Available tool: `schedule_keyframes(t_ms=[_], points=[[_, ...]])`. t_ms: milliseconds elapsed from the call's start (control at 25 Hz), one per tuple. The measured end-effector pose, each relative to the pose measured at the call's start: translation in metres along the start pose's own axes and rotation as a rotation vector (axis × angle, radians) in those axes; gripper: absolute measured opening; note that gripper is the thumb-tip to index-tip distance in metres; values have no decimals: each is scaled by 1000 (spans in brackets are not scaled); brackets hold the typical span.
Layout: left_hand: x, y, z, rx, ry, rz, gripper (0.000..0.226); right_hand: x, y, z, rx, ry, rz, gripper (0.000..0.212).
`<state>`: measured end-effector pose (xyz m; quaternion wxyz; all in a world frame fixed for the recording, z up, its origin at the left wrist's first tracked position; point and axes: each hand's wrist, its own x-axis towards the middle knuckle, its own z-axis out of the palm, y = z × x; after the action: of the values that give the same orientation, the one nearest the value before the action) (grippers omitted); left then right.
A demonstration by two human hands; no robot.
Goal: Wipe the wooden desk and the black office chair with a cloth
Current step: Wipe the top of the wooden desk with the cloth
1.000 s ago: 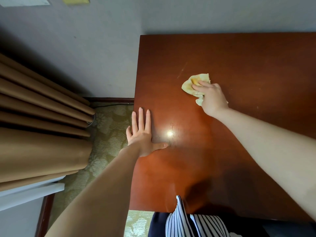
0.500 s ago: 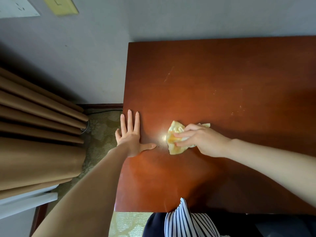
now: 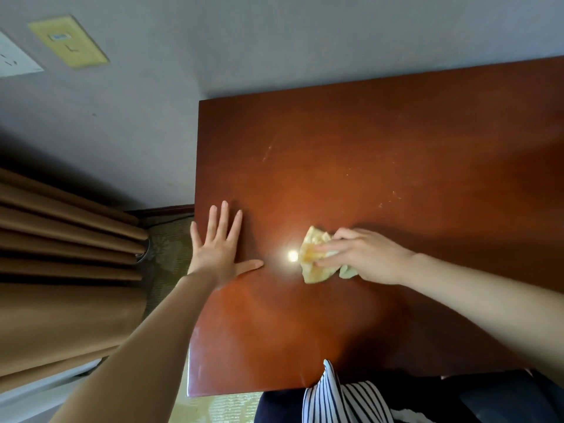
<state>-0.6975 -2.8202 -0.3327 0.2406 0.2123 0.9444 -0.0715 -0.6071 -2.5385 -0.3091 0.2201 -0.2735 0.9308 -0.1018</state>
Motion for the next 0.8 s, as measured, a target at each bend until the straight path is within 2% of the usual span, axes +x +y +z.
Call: schedule_keyframes(t_ms=[80, 200, 280, 480, 600, 800], points=[[4, 26, -9, -34, 70, 86, 110, -4, 19, 0, 58, 98, 160, 69], [13, 80, -15, -119, 70, 185, 110, -9, 44, 0, 91, 195, 313, 79], [18, 108, -14, -167, 25, 172, 112, -14, 61, -2, 71, 241, 423, 81], [25, 134, -6, -132, -36, 48, 116, -42, 101, -3, 171, 392, 916, 67], [26, 135, -6, -136, -42, 54, 117, -46, 93, 5, 113, 374, 879, 71], [26, 136, -7, -114, -16, 50, 116, -64, 62, 24, 93, 292, 539, 74]])
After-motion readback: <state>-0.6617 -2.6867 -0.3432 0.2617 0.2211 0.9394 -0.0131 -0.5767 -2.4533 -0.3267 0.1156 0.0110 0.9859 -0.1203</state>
